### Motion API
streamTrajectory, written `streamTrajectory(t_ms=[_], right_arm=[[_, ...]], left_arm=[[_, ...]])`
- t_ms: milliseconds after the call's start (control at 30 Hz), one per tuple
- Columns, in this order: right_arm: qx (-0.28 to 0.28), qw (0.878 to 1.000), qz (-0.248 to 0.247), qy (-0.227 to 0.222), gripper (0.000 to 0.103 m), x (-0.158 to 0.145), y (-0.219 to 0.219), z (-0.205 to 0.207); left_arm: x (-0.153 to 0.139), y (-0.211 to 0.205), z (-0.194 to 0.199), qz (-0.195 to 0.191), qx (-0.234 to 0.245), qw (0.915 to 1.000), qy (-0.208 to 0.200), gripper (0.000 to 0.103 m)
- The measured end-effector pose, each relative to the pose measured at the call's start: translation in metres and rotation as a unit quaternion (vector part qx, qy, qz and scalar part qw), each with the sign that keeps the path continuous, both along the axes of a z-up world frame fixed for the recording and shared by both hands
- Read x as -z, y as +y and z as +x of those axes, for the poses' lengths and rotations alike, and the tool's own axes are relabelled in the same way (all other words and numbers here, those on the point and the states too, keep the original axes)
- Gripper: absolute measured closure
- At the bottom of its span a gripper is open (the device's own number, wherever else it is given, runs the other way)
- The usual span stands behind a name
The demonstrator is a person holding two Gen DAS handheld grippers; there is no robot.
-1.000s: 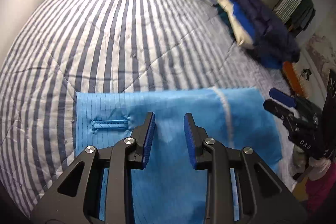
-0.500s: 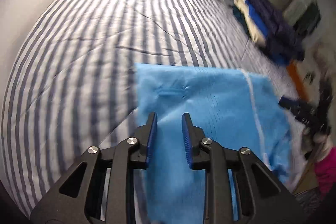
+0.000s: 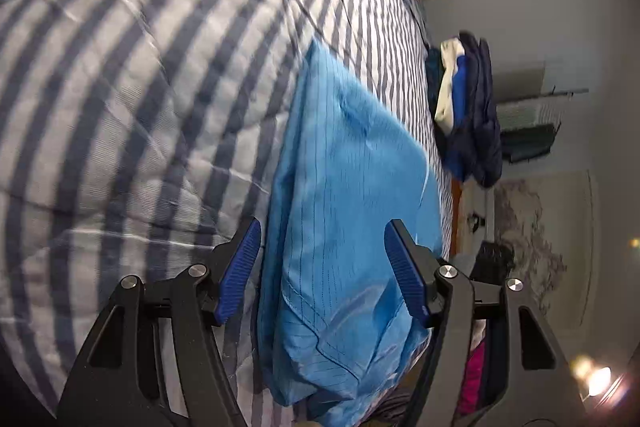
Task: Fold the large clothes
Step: 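Close both tools on the edge of the folded jacket bundle, then lift the jacket bundle with both tools and carry it onto the navy clothes stack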
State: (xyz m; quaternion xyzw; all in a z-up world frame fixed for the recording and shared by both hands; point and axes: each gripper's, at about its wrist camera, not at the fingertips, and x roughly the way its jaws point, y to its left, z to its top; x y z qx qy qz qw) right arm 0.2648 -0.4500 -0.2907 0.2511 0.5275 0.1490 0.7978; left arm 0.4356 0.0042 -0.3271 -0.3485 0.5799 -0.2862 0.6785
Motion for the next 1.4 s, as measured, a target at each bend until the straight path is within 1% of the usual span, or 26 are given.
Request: streamTrajectory(t_ms=[67,133,167,200,233,300,333,367,400,433,467,500,533,567,600,667,700,800,867,1000,1100,1167,1300,1400], right_arm=[[-0.002,1.0,0.026,0.001,0.046,0.007,-0.001,0.004],[0.007,0.998,0.064,-0.003,0.045,0.011,-0.005,0.007],[0.013,0.996,0.087,-0.001,0.045,0.014,-0.007,0.01],[0.018,0.994,0.111,-0.001,0.045,0.017,-0.01,0.012],[0.02,0.992,0.128,-0.002,0.045,0.02,-0.01,0.013],[0.017,0.99,0.139,-0.008,0.045,0.023,-0.007,0.016],[0.015,0.99,0.141,-0.013,0.045,0.023,-0.004,0.018],[0.014,0.99,0.143,-0.015,0.045,0.022,-0.002,0.018],[0.013,0.99,0.143,-0.016,0.048,0.022,0.002,0.02],[0.012,0.99,0.143,-0.016,0.049,0.022,0.001,0.021],[0.01,0.99,0.142,-0.014,0.054,0.023,0.004,0.021],[0.008,0.99,0.14,-0.012,0.063,0.023,0.008,0.022],[0.006,0.99,0.139,-0.008,0.069,0.024,0.009,0.024],[0.004,0.991,0.137,-0.003,0.078,0.025,0.012,0.025],[0.004,0.991,0.133,-0.003,0.085,0.024,0.015,0.024],[-0.002,0.994,0.108,-0.007,0.091,0.017,0.024,0.028],[-0.01,0.996,0.084,-0.013,0.093,0.011,0.031,0.03],[-0.027,0.999,0.022,-0.03,0.096,-0.009,0.047,0.032],[-0.029,0.999,-0.001,-0.041,0.097,-0.021,0.054,0.03],[-0.038,0.996,-0.039,-0.064,0.098,-0.049,0.066,0.022],[-0.041,0.994,-0.051,-0.086,0.098,-0.073,0.064,0.016],[-0.035,0.993,-0.056,-0.101,0.098,-0.088,0.058,0.013],[-0.019,0.989,-0.069,-0.128,0.098,-0.122,0.033,0.007],[-0.002,0.984,-0.088,-0.153,0.098,-0.153,0.002,0.006]], left_arm=[[0.005,-0.004,0.0,-0.005,0.005,1.0,0.003,0.037],[0.006,-0.005,0.0,-0.014,0.003,0.9999,0.0,0.038],[0.007,-0.008,0.001,-0.015,0.004,0.9999,0.001,0.041],[0.008,-0.011,0.003,-0.014,0.006,0.9999,0.001,0.048],[0.01,-0.015,0.004,-0.011,0.007,0.9999,0.002,0.05],[0.011,-0.026,0.008,-0.006,0.008,0.9999,-0.002,0.061],[0.011,-0.03,0.01,-0.002,0.01,0.9999,-0.003,0.064],[0.012,-0.032,0.01,0.002,0.011,0.9999,-0.005,0.069],[0.013,-0.034,0.011,0.005,0.012,0.9999,-0.007,0.074],[0.013,-0.035,0.01,0.01,0.013,0.9998,-0.009,0.077],[0.013,-0.035,0.009,0.016,0.013,0.9997,-0.013,0.08],[0.012,-0.038,0.008,0.024,0.014,0.9994,-0.019,0.082],[0.009,-0.041,0.007,0.034,0.017,0.9989,-0.026,0.084],[0.006,-0.045,0.006,0.047,0.021,0.9981,-0.035,0.086],[0.003,-0.046,0.004,0.059,0.024,0.997,-0.043,0.089],[-0.008,-0.052,0.0,0.084,0.03,0.9939,-0.065,0.093],[-0.013,-0.055,-0.002,0.093,0.032,0.9923,-0.076,0.097],[-0.032,-0.063,-0.01,0.121,0.043,0.9855,-0.111,0.098],[-0.044,-0.069,-0.015,0.129,0.046,0.9823,-0.127,0.098],[-0.067,-0.081,-0.024,0.135,0.052,0.9775,-0.154,0.099],[-0.087,-0.096,-0.029,0.132,0.057,0.9741,-0.174,0.099],[-0.103,-0.109,-0.029,0.123,0.06,0.9724,-0.189,0.099],[-0.132,-0.14,-0.019,0.106,0.07,0.969,-0.212,0.099],[-0.162,-0.174,-0.004,0.093,0.085,0.9626,-0.24,0.099]])
